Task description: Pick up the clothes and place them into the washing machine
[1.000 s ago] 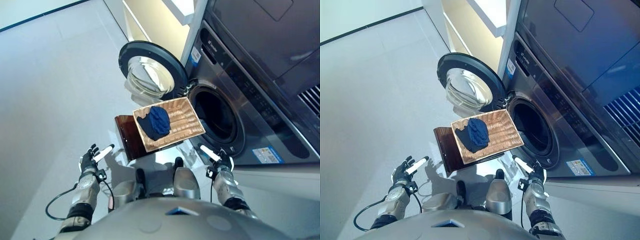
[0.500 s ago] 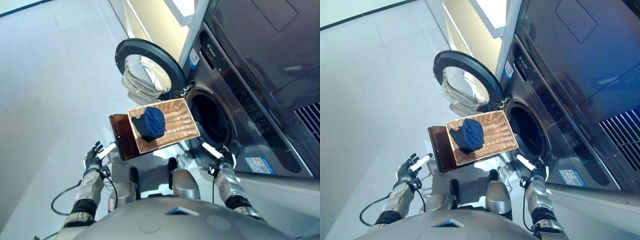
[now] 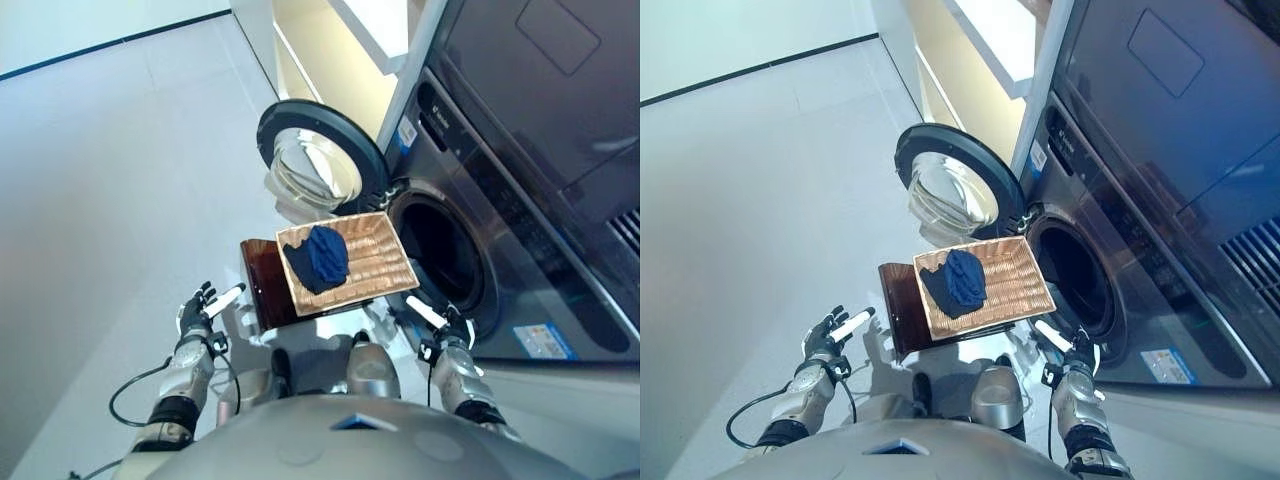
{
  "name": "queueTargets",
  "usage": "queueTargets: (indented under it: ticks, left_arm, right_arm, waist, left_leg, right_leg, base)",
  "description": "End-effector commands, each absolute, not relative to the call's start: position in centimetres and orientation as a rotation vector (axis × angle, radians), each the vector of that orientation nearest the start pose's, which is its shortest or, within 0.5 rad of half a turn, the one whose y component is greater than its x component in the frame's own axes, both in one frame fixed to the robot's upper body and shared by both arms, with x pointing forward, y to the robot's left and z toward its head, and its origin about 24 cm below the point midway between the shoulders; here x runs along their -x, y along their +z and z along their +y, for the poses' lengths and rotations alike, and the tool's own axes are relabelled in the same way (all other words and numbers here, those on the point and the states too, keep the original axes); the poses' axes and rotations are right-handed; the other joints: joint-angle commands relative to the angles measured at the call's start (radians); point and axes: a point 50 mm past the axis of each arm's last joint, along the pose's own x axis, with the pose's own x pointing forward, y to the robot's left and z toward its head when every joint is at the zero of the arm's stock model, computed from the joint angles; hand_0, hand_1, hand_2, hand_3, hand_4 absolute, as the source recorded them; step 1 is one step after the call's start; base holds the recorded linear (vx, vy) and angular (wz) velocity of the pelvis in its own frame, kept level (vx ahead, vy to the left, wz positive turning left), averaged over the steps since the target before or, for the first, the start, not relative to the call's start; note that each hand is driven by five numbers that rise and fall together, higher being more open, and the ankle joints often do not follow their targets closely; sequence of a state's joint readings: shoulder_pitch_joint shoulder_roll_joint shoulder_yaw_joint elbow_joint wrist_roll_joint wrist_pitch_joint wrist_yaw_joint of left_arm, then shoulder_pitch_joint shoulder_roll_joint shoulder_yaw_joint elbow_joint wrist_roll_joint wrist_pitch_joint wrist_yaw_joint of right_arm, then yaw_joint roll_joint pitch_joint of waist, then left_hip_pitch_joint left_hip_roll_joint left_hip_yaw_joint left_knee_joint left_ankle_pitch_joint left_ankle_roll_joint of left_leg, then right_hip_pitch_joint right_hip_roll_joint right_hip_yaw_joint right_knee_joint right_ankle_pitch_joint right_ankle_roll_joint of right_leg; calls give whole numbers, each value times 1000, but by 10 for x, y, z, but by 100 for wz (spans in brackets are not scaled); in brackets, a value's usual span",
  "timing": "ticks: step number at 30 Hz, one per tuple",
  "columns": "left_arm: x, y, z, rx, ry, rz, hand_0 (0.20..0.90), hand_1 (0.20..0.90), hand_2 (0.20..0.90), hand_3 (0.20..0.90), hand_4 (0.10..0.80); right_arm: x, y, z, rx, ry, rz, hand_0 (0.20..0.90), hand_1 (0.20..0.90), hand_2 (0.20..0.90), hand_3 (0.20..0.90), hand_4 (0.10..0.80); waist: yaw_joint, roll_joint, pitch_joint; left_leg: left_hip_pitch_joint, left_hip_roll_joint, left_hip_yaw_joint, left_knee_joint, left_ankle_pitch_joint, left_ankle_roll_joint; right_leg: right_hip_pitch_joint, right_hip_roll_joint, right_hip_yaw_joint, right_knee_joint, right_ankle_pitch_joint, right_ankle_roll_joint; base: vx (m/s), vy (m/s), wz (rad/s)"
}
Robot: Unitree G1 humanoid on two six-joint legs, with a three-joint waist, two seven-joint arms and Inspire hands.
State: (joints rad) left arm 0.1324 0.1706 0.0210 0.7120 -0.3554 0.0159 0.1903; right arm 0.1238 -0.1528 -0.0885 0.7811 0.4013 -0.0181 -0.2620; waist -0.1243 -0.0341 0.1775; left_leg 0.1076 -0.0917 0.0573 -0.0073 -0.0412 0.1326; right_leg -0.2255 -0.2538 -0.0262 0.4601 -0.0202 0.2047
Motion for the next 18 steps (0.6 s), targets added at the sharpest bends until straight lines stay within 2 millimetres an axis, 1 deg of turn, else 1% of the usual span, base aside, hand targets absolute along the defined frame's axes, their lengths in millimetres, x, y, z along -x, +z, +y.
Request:
queueTargets:
  ticks: [1, 5, 9, 10, 11, 12, 14, 15, 16, 18]
  left_arm:
    - [-165, -94, 250, 44, 438, 641, 900, 900, 900, 900, 800]
    - [-166, -90, 253, 45, 450, 621, 900, 900, 900, 900, 800]
    - [-164, -90, 254, 50, 457, 620, 900, 900, 900, 900, 800]
    - [-163, -90, 254, 59, 468, 622, 900, 900, 900, 900, 800]
    - [-163, -90, 254, 59, 468, 622, 900, 900, 900, 900, 800]
    - [-164, -90, 256, 62, 472, 622, 900, 900, 900, 900, 800]
    - [-164, -90, 257, 67, 479, 624, 900, 900, 900, 900, 800]
    - [-161, -93, 258, 74, 496, 640, 900, 900, 900, 900, 800]
    - [-161, -93, 258, 74, 496, 640, 900, 900, 900, 900, 800]
    - [-159, -95, 258, 88, 515, 647, 900, 900, 900, 900, 800]
  right_arm:
    - [-151, -109, -254, -140, -637, 706, 900, 900, 900, 900, 800]
    - [-156, -106, -253, -141, -627, 691, 900, 900, 900, 900, 800]
    - [-157, -106, -253, -151, -625, 686, 900, 900, 900, 900, 800]
    - [-159, -104, -253, -153, -621, 675, 900, 900, 900, 900, 800]
    - [-159, -104, -253, -153, -621, 675, 900, 900, 900, 900, 800]
    - [-161, -103, -253, -158, -618, 668, 900, 900, 900, 900, 800]
    - [-164, -100, -253, -164, -613, 650, 900, 900, 900, 900, 800]
    - [-166, -99, -253, -164, -619, 645, 900, 900, 900, 900, 800]
    - [-166, -99, -253, -164, -619, 646, 900, 900, 900, 900, 800]
    - [-171, -97, -254, -155, -617, 636, 900, 900, 900, 900, 800]
  waist:
    - [-21, -11, 19]
    - [-22, -13, 31]
    - [-23, -17, 29]
    - [-19, -15, 26]
    - [-19, -15, 26]
    - [-18, -8, 27]
    - [-6, 1, 22]
    - [6, 0, 3]
    - [6, 1, 4]
    - [18, 0, -11]
  left_leg:
    - [72, -44, 28, -12, -109, -80]
    - [66, -44, 35, 13, -121, -82]
    - [56, -44, 32, 31, -126, -84]
    - [45, -39, 29, 36, -121, -86]
    - [45, -39, 29, 37, -122, -86]
    - [34, -30, 26, 40, -115, -87]
    - [16, -13, 23, 41, -109, -92]
    - [6, -4, 21, 36, -106, -106]
    - [7, -3, 21, 35, -106, -106]
    - [2, 10, 28, 28, -98, -121]
  right_leg:
    - [-95, 20, 17, -295, 388, 18]
    - [-103, 15, 7, -369, 419, 27]
    - [-93, 25, 16, -366, 435, 35]
    - [-83, 31, 18, -336, 413, 30]
    - [-85, 31, 18, -333, 411, 30]
    - [-86, 41, 32, -286, 390, 23]
    - [-73, 47, 33, -248, 306, 2]
    - [-26, 49, 22, -287, 265, -6]
    - [-23, 50, 20, -289, 266, -6]
    - [13, 58, -1, -347, 241, -8]
  base:
    - [34, 36, -18]
    - [10, 5, 0]
    - [13, -30, 7]
    - [2, -41, 13]
    - [-36, -45, 13]
    - [-42, -38, 4]
    - [-26, -110, 7]
    - [21, -128, 7]
    - [70, -150, 3]
    - [64, -128, -4]
